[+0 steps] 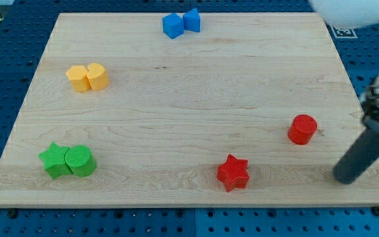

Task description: Push the red circle slightly left

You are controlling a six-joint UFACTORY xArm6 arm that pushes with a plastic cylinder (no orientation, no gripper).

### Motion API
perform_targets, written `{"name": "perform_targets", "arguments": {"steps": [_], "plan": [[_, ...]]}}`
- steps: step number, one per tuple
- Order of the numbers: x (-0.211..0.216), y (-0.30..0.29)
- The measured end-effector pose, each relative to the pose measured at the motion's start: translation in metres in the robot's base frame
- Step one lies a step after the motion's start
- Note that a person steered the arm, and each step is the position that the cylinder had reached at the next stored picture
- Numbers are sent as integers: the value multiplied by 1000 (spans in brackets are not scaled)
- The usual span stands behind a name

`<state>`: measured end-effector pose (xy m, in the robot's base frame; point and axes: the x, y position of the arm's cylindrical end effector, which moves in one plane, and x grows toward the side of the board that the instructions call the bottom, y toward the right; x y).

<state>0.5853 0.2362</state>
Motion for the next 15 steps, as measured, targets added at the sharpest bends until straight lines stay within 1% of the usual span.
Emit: {"name": "perform_targets", "arguments": {"steps": [2,3,4,6,8,9,10,11,12,13,15], "plan": [[-75,10],[-83,9],[-89,-5],[-89,-7],[-79,-13],[-69,-33],[-69,-65],[-80,-94],[-103,-99],[-113,-102],[-112,-126]]}}
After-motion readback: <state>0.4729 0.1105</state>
